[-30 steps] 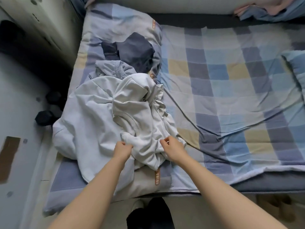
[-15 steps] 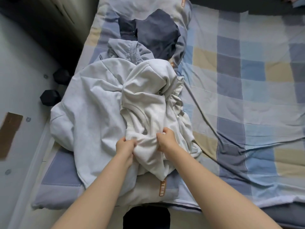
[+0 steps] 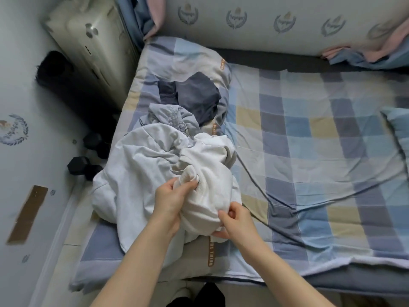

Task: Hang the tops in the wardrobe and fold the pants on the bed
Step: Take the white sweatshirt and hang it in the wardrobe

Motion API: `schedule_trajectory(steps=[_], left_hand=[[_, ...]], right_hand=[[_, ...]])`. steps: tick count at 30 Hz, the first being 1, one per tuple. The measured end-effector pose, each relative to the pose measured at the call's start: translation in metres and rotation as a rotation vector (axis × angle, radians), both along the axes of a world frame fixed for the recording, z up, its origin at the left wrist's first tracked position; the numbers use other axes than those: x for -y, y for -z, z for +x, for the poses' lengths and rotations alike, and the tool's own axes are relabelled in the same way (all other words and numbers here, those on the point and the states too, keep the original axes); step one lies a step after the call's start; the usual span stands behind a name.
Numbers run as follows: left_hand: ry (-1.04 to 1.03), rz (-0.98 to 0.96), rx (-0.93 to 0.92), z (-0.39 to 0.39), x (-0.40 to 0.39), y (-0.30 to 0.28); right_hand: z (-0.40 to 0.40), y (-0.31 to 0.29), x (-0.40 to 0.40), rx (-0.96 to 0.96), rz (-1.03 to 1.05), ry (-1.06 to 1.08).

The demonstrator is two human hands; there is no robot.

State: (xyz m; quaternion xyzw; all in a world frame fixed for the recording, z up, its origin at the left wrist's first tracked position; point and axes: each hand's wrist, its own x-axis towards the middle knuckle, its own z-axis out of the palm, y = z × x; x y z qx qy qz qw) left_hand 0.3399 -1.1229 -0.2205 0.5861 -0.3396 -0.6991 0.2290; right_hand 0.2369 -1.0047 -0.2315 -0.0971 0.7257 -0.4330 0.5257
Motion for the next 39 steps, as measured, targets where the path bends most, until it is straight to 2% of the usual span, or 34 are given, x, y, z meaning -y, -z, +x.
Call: schedule_trajectory(steps=[4, 5, 7, 10, 12, 15, 18, 20, 22, 24, 26, 29, 35, 39], left_hand=[[0.197, -0.217, 0.040, -0.002, -0.023, -0.058], [0.258, -0.269, 0.017, 0.001, -0.032, -0.075], [0.363, -0.353, -0.025, 0.010, -0.050, -0.110], [0.527, -0.437, -0.122, 0.024, -0.072, -0.159], [0.615, -0.477, -0.186, 0.033, -0.088, -0.188], [0.716, -0.550, -0.296, 0.045, -0.107, -0.226], [0.724, -0.613, -0.388, 0.059, -0.116, -0.251], [0.681, -0.630, -0.425, 0.067, -0.115, -0.260], [0.639, -0.646, -0.415, 0.075, -0.110, -0.261], [0.590, -0.645, -0.389, 0.080, -0.106, -0.256], [0.553, -0.618, -0.367, 0.081, -0.107, -0.249], [0.612, -0.657, -0.325, 0.074, -0.128, -0.245], [0.837, -0.881, -0.174, 0.048, -0.176, -0.244], [0.982, -1.024, -0.057, 0.030, -0.221, -0.247]], right_hand=[[0.008, -0.051, -0.029, -0.038, 0.110, -0.176], [0.007, -0.063, -0.037, -0.101, 0.158, -0.206], [-0.002, -0.085, -0.052, -0.361, 0.197, -0.183], [-0.016, -0.117, -0.073, -0.706, 0.112, -0.003], [-0.017, -0.130, -0.085, -0.833, 0.036, 0.018], [-0.010, -0.139, -0.095, -0.936, 0.170, -0.118], [0.002, -0.140, -0.116, -0.880, 0.391, -0.206], [0.009, -0.144, -0.144, -0.787, 0.400, -0.053], [0.013, -0.147, -0.179, -0.572, 0.359, 0.203], [0.026, -0.165, -0.215, -0.250, 0.288, 0.411], [0.039, -0.181, -0.245, -0.099, 0.225, 0.485], [0.059, -0.204, -0.289, -0.148, 0.199, 0.609], [0.094, -0.266, -0.350, -0.172, -0.158, 0.955], [0.121, -0.291, -0.392, -0.288, -0.226, 1.130]])
